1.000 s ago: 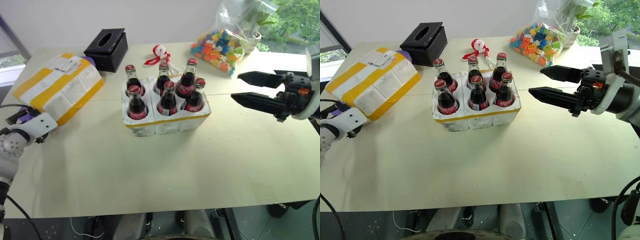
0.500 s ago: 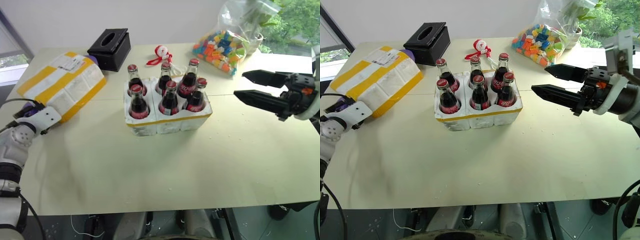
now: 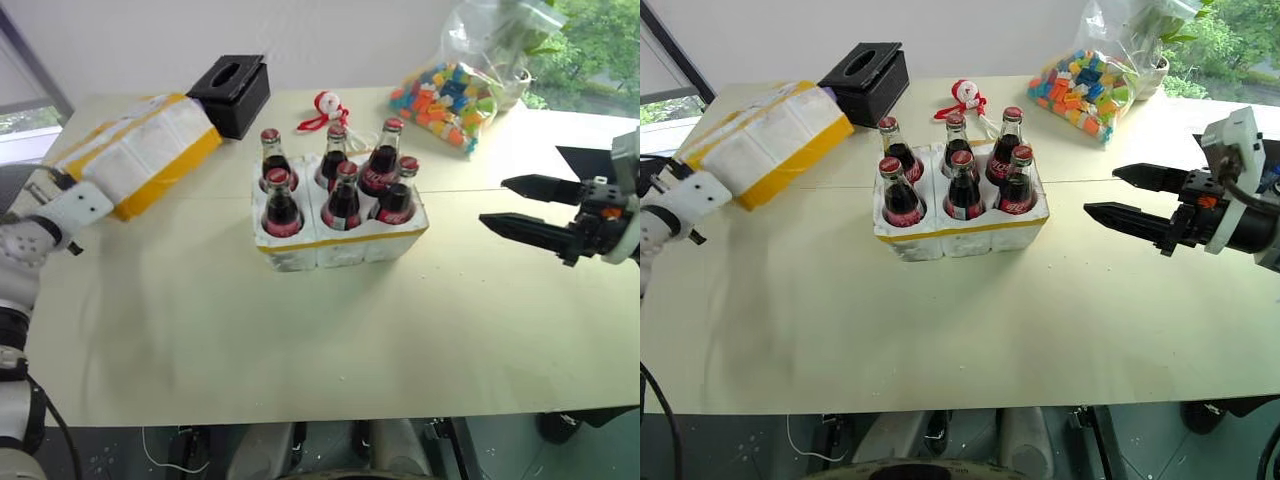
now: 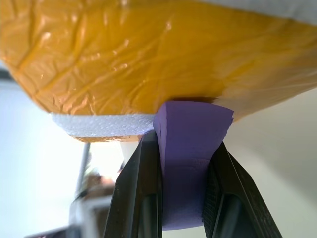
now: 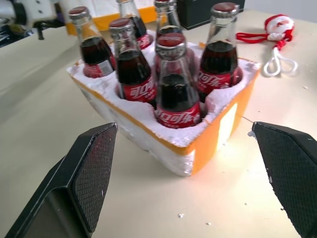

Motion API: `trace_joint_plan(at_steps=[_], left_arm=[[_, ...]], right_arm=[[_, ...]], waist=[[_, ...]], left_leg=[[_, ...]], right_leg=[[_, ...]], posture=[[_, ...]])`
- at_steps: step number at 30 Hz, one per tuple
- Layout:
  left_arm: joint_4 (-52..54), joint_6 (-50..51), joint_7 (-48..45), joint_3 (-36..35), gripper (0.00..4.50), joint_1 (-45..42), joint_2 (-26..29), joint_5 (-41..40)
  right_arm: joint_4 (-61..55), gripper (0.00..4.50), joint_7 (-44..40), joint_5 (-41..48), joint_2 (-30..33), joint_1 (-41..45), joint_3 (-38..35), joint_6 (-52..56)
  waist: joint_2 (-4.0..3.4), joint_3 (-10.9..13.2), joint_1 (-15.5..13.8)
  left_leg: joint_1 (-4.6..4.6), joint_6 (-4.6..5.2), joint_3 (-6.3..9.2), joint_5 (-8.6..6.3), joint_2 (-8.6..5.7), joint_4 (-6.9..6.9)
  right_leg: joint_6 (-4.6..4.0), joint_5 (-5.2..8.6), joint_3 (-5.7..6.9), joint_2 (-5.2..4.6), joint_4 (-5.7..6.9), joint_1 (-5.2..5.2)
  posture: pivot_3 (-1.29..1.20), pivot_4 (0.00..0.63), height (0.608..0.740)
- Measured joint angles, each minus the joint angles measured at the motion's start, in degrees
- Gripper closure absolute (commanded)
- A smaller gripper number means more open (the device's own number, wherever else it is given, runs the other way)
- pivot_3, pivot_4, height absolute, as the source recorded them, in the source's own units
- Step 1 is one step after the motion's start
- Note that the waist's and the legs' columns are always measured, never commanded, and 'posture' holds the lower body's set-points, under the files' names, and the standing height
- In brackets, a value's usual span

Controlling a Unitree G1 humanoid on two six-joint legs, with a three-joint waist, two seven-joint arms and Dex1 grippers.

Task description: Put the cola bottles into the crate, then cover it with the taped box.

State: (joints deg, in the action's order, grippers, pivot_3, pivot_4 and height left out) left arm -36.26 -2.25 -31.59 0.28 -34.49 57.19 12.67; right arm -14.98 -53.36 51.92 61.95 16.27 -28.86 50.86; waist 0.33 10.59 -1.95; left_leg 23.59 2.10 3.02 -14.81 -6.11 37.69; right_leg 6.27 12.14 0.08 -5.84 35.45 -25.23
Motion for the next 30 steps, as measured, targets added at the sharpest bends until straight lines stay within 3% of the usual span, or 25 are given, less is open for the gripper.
trace_joint_plan(at_steps=[5,9,21,30], left_arm=[[11.3,10.1,-13.5,-4.6,4.04,-6.7,-3.0,-15.3],[16.4,15.3,-16.9,-5.6,4.04,-13.6,-2.4,-18.3],[30.9,6.8,-26.3,-0.9,4.04,-14.5,1.0,-15.9],[38.8,0.3,-27.3,1.1,4.04,-10.5,2.5,-11.0]], right_arm=[[0.7,0.00,-0.6,-0.1,0.0,-0.1,-0.8,-0.1],[0.6,0.00,-0.4,0.0,-0.5,-0.6,-0.8,-0.1],[1.0,0.00,1.4,0.2,-2.2,-0.3,-0.8,0.0],[1.8,0.00,2.5,0.2,-2.9,0.5,-0.7,0.0]], waist=[[0.04,0.0,-0.3],[0.03,0.0,0.3],[0.01,0.0,1.2],[0.01,0.0,1.2]], left_leg=[[0.58,0.07,0.21,-0.03,-0.02,0.54],[0.56,-0.13,0.18,0.09,-0.03,0.52],[0.54,-0.10,0.19,0.08,-0.01,0.49],[0.53,-0.08,0.18,0.07,0.00,0.50]], right_leg=[[0.05,-0.04,0.20,0.02,0.04,-0.18],[0.10,-0.07,0.19,0.07,0.02,-0.20],[0.09,-0.07,0.18,0.10,0.02,-0.19],[0.09,-0.07,0.17,0.13,0.02,-0.18]], posture=[[0.00,0.150,0.732],[0.00,0.150,0.732],[0.00,0.150,0.732],[0.00,0.150,0.732]])
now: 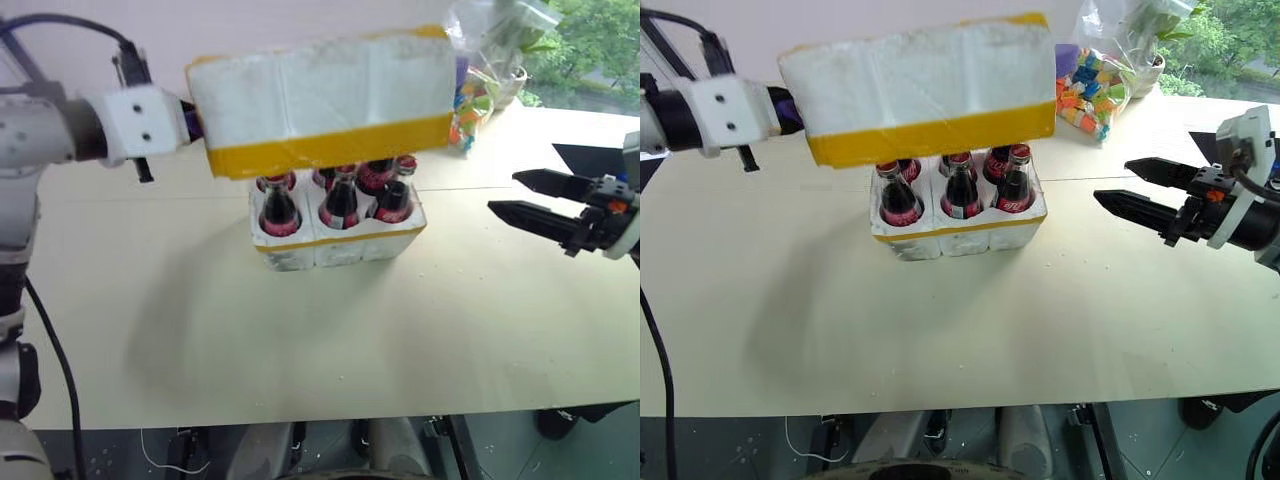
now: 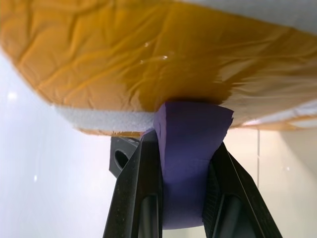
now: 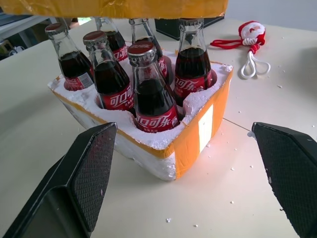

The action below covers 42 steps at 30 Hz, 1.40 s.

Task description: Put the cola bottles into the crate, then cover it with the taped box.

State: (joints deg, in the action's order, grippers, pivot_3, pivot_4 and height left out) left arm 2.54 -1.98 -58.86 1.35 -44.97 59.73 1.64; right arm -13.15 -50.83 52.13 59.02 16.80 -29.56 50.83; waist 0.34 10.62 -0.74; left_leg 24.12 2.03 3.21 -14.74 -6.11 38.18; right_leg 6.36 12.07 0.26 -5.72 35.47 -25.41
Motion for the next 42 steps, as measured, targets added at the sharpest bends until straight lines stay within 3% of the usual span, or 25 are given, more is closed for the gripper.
trace_joint_plan(at_steps=[22,30,38,42], left_arm=[[10.0,-5.2,8.8,-0.4,4.04,11.0,-0.3,10.6],[10.0,-4.8,14.5,1.3,0.09,11.2,-4.4,17.9],[11.7,-3.2,13.4,0.9,0.03,17.3,-4.8,17.2],[13.7,-2.6,10.3,-2.2,0.03,22.3,-1.6,14.1]], right_arm=[[1.1,0.00,-0.2,-0.3,-0.7,0.8,1.3,-0.8],[1.3,0.00,-0.3,-0.3,-0.7,1.4,1.7,-0.8],[1.7,0.00,-0.2,-0.3,-0.7,1.8,1.8,-0.8],[2.2,0.00,-0.3,-0.5,-0.7,1.8,2.0,-0.9]], waist=[[-0.01,0.0,0.0],[-0.01,0.0,0.0],[-0.02,0.0,0.0],[-0.03,0.0,0.0]], left_leg=[[-0.05,0.17,-0.01,-0.10,0.01,0.00],[-0.06,0.16,-0.01,-0.09,0.00,0.00],[-0.06,0.17,0.00,-0.09,0.01,0.00],[-0.07,0.17,-0.01,-0.10,0.03,-0.01]], right_leg=[[0.00,0.00,-0.02,0.03,0.00,0.04],[0.00,0.00,-0.01,0.04,0.01,0.04],[0.00,0.00,-0.02,0.03,0.01,0.04],[0.00,0.00,-0.03,0.03,0.01,0.03]], posture=[[0.00,0.150,0.732],[0.00,0.150,0.732],[0.00,0.150,0.732],[0.00,0.150,0.732]])
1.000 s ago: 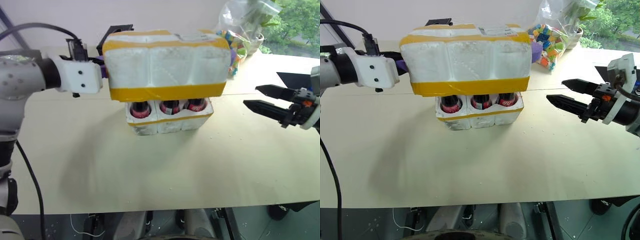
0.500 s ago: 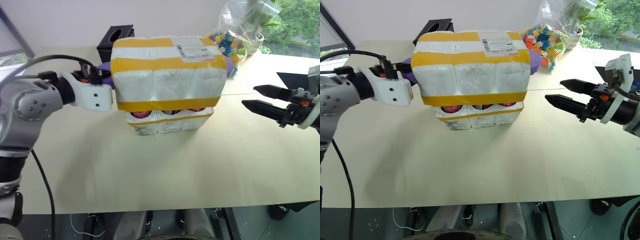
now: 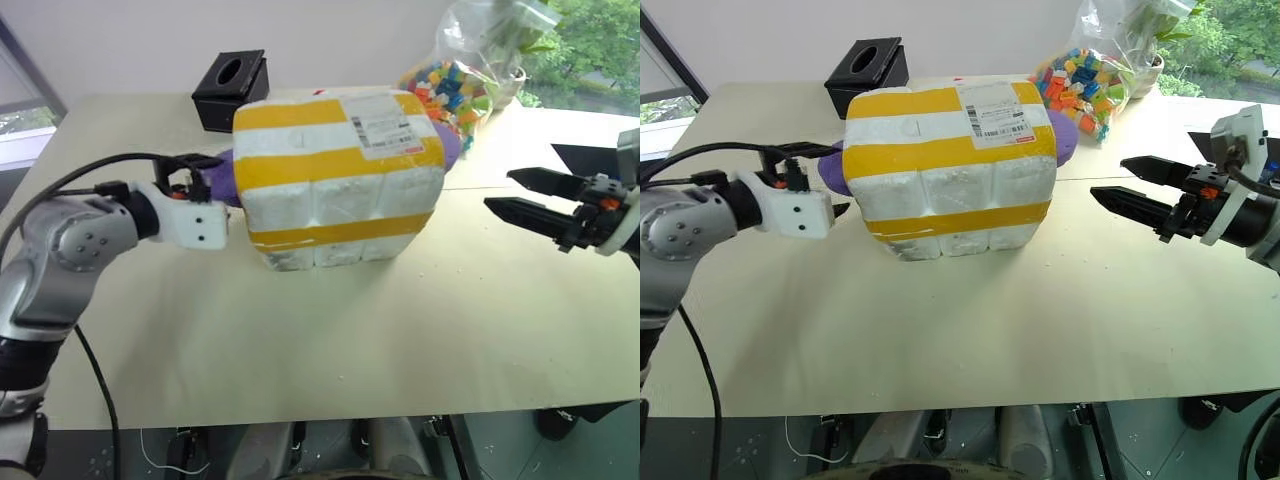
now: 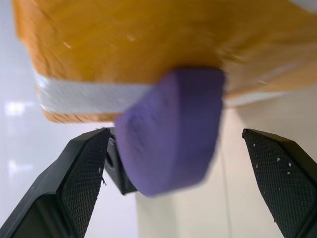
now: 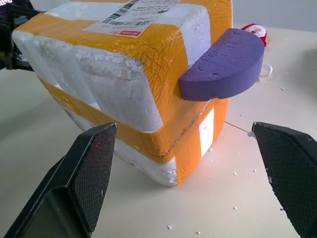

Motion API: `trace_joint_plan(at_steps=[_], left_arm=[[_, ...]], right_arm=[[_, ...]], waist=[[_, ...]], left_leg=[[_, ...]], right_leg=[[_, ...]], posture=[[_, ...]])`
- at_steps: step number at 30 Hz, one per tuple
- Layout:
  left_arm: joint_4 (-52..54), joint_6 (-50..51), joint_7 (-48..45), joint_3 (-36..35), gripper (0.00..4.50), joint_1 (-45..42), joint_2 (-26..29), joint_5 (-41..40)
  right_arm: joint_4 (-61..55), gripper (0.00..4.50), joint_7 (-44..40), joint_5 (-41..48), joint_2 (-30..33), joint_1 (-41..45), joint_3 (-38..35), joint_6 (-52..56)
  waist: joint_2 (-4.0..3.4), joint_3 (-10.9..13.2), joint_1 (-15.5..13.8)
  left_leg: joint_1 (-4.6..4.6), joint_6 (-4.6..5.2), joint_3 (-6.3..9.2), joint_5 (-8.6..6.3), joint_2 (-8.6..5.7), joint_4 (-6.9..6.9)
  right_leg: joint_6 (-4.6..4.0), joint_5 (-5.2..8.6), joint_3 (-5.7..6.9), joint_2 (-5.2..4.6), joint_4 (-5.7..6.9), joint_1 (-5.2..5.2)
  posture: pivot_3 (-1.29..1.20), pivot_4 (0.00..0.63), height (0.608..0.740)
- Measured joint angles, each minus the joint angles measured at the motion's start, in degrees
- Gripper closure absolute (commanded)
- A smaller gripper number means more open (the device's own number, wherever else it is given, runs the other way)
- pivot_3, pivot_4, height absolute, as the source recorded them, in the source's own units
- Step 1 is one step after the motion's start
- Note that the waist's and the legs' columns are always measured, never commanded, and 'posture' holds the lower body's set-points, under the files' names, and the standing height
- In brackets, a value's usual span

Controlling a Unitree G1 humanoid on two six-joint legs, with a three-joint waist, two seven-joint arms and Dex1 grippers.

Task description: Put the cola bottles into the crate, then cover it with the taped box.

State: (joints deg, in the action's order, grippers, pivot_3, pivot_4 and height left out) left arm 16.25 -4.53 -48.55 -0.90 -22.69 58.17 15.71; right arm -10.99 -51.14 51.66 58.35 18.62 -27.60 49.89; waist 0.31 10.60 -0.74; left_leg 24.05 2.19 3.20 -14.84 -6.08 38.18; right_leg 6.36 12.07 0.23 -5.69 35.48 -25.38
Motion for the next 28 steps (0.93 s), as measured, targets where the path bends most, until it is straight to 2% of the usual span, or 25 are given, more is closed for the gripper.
trace_joint_plan(at_steps=[4,7,11,14,19,22,28], left_arm=[[0.2,-1.3,-2.0,-1.9,0.03,3.1,2.2,-1.9],[0.2,1.2,-4.5,-4.6,0.03,4.7,2.5,-7.5],[0.2,19.5,-14.5,-13.8,0.03,7.9,1.3,-30.5],[-2.4,32.6,-22.3,-19.8,0.03,8.5,5.0,-43.8],[-11.2,56.2,-26.7,-27.5,0.03,-0.8,10.4,-64.3],[-15.5,60.8,-26.1,-28.1,0.03,-2.5,11.6,-66.9],[-18.5,59.8,-26.0,-27.2,0.03,0.8,11.6,-64.4]], right_arm=[[0.5,0.00,-0.4,-0.8,0.0,0.2,0.4,-0.3],[0.8,0.00,-0.9,-1.1,0.0,0.5,0.8,-0.5],[1.2,0.00,-1.8,-2.5,0.0,0.6,2.1,-1.7],[1.9,0.00,-2.6,-3.4,0.0,0.8,2.2,-2.5],[2.3,0.00,-3.9,-4.3,0.1,1.0,2.6,-3.2],[2.5,0.00,-4.6,-4.8,0.1,1.2,3.2,-3.7],[5.7,0.00,-6.9,-6.7,0.6,2.8,4.6,-5.0]], waist=[[-0.01,0.0,-0.2],[-0.01,0.0,-0.1],[-0.05,0.0,0.3],[-0.05,0.0,0.4],[-0.05,0.0,0.0],[-0.10,0.0,0.2],[-0.09,0.0,0.4]], left_leg=[[-0.01,0.00,0.01,0.00,-0.01,0.01],[-0.02,0.02,0.00,-0.02,-0.02,0.01],[-0.02,0.01,0.00,-0.01,0.03,0.00],[-0.02,0.00,0.00,0.00,0.04,0.01],[-0.14,0.02,0.00,-0.01,-0.02,0.05],[-0.39,0.02,-0.07,-0.01,-0.02,-0.06],[-0.40,-0.03,-0.09,-0.01,0.02,-0.09]], right_leg=[[0.00,0.00,0.01,-0.01,0.00,0.04],[0.00,0.00,0.00,-0.03,0.00,0.04],[0.00,0.01,0.01,0.04,0.05,-0.03],[-0.01,0.01,0.01,0.07,0.07,-0.02],[0.00,0.02,0.07,0.13,0.09,0.09],[0.00,0.02,0.00,0.06,0.11,0.23],[-0.02,0.03,-0.10,0.03,0.10,0.21]], posture=[[0.00,0.150,0.732],[0.00,0.150,0.732],[0.00,0.150,0.732],[0.00,0.150,0.732],[0.00,0.150,0.732],[0.00,0.150,0.732],[0.00,0.150,0.732]])
